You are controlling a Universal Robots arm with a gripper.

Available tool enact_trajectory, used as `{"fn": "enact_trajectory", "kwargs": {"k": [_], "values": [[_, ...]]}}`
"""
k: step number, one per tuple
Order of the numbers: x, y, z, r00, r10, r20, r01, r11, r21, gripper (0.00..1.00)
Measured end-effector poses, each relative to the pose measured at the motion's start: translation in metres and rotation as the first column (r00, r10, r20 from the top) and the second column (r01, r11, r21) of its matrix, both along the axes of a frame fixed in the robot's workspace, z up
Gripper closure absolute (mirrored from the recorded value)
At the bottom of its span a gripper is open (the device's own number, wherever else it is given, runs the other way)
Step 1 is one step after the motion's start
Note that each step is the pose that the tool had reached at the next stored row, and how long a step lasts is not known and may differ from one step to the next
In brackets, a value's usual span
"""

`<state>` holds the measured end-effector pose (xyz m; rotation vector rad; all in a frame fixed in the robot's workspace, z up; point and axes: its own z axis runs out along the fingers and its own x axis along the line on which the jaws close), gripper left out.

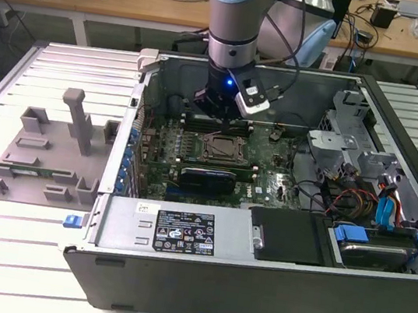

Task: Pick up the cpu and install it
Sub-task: 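Install the first cpu locking lever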

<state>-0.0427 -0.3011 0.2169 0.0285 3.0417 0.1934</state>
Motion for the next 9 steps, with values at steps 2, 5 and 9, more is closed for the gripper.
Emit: {"fn": "enact_trajectory", "kwargs": {"k": [2,5,9], "values": [[0.0000,0.0000,-0.0005,1.0000,-0.001,0.0084,0.001,1.0000,-0.0001,0.89],[-0.0001,0.0000,-0.0016,0.9993,-0.036,0.0085,0.036,0.9993,0.0000,0.89],[-0.0016,0.0024,-0.0036,0.9967,-0.081,0.0085,0.081,0.9967,-0.0001,0.89]]}}
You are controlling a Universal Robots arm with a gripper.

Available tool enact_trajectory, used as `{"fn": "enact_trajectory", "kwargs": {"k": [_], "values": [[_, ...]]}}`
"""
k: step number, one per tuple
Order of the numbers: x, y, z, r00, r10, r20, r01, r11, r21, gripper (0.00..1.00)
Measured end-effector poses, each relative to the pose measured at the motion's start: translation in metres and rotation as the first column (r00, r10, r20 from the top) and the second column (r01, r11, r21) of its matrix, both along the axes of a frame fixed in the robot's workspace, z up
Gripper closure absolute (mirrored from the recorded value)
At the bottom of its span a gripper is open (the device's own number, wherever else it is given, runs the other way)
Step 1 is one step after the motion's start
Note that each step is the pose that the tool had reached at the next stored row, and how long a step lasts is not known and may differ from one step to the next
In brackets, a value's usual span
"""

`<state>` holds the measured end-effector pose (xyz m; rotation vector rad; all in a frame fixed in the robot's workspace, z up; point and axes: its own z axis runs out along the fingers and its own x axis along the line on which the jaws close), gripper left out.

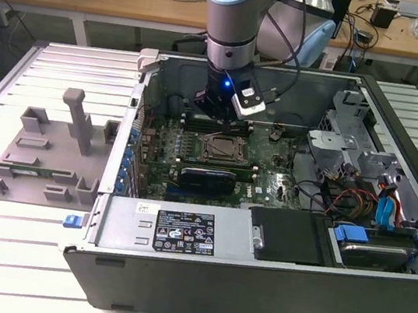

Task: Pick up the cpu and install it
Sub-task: 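Install the first cpu locking lever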

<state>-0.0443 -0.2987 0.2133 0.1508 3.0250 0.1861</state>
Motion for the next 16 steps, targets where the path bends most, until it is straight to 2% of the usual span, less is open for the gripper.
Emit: {"fn": "enact_trajectory", "kwargs": {"k": [4,10,12,16], "values": [[-0.001,0.0017,-0.0015,0.9995,-0.033,0.0000,0.033,0.9995,-0.0001,0.89],[-0.002,0.0083,-0.0048,0.9959,-0.090,0.0001,0.090,0.9959,0.0000,0.89],[-0.002,0.0083,-0.0087,0.9937,-0.112,0.0053,0.112,0.9937,-0.0010,0.89],[-0.002,0.0084,-0.0110,0.9926,-0.121,0.0082,0.121,0.9926,-0.0074,0.89]]}}
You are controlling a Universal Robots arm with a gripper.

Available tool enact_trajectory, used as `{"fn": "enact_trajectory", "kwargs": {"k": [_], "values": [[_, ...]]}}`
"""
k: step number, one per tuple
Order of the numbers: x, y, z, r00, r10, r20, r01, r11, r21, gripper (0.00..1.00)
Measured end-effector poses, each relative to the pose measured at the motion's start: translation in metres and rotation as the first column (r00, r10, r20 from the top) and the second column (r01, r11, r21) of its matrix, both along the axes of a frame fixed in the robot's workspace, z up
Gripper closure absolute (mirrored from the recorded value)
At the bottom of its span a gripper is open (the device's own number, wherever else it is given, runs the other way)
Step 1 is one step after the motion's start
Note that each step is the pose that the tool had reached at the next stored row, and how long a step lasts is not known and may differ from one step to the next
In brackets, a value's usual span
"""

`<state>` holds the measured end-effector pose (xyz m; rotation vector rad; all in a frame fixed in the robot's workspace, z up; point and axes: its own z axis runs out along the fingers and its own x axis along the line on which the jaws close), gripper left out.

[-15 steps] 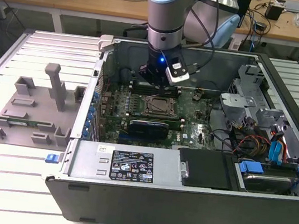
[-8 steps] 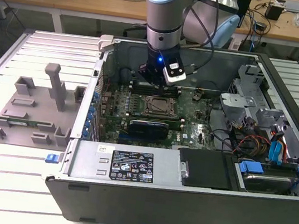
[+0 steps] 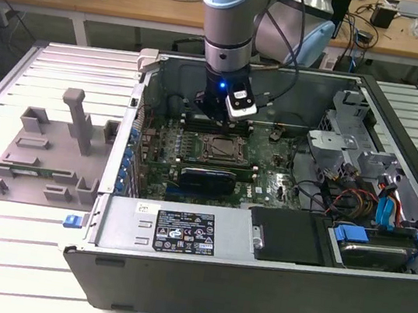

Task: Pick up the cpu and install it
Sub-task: 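Install the first cpu locking lever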

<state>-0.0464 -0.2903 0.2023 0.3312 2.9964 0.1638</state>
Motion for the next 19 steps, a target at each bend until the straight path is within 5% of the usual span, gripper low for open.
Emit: {"fn": "enact_trajectory", "kwargs": {"k": [3,19], "values": [[0.0000,-0.0001,-0.0015,1.0000,-0.004,0.0015,0.004,1.0000,-0.0056,0.89],[0.0037,0.0000,-0.0027,0.9999,-0.010,0.0022,0.010,0.9999,-0.0050,0.89]]}}
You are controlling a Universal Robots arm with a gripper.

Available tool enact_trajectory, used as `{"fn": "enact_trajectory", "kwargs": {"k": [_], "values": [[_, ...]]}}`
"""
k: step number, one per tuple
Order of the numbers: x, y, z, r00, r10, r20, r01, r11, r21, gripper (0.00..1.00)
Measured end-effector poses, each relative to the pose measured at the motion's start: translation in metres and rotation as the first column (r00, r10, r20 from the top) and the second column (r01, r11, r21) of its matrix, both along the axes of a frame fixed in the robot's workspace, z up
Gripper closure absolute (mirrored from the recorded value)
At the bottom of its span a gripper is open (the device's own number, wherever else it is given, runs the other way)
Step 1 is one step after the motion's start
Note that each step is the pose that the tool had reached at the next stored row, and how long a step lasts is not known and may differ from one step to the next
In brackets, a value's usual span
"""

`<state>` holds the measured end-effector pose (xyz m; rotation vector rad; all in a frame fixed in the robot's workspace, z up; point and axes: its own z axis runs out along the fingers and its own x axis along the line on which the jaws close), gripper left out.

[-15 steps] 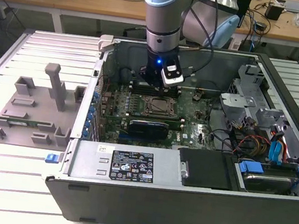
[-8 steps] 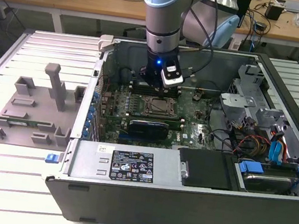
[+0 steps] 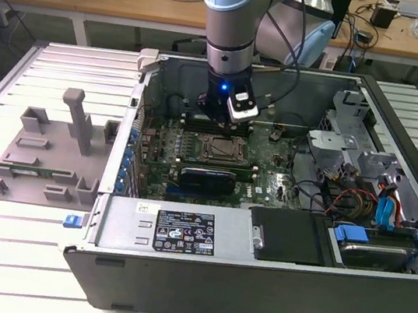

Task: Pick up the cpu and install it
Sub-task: 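Install the first cpu locking lever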

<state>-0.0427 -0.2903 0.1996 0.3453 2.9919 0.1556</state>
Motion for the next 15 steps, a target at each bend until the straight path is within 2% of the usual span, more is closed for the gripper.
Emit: {"fn": "enact_trajectory", "kwargs": {"k": [2,3,6,7,8,10,11,12,13,15], "values": [[0.000,0.0000,0.0022,1.0000,0.000,0.0001,0.000,1.0000,0.0001,0.89],[0.000,0.0001,0.0040,1.0000,0.000,0.0000,0.000,1.0000,-0.0051,0.89],[0.000,0.0001,0.0107,1.0000,0.000,0.0000,0.000,0.9999,-0.0108,0.89],[0.000,0.0001,0.0150,1.0000,0.000,0.0001,0.000,0.9998,-0.0179,0.89],[0.000,0.0001,0.0183,1.0000,0.000,0.0002,0.000,0.9994,-0.0338,0.89],[0.000,0.0001,0.0218,1.0000,0.000,0.0001,0.000,0.9965,-0.0841,0.89],[0.000,0.0001,0.0229,1.0000,0.000,0.0000,0.000,0.9920,-0.1265,0.89],[0.000,-0.0002,0.0230,1.0000,0.000,0.0000,0.000,0.9890,-0.1481,0.89],[0.000,-0.0011,0.0229,1.0000,0.000,0.0001,0.000,0.9869,-0.1611,0.89],[0.000,-0.0029,0.0230,1.0000,0.000,0.0000,0.000,0.9851,-0.1721,0.89]]}}
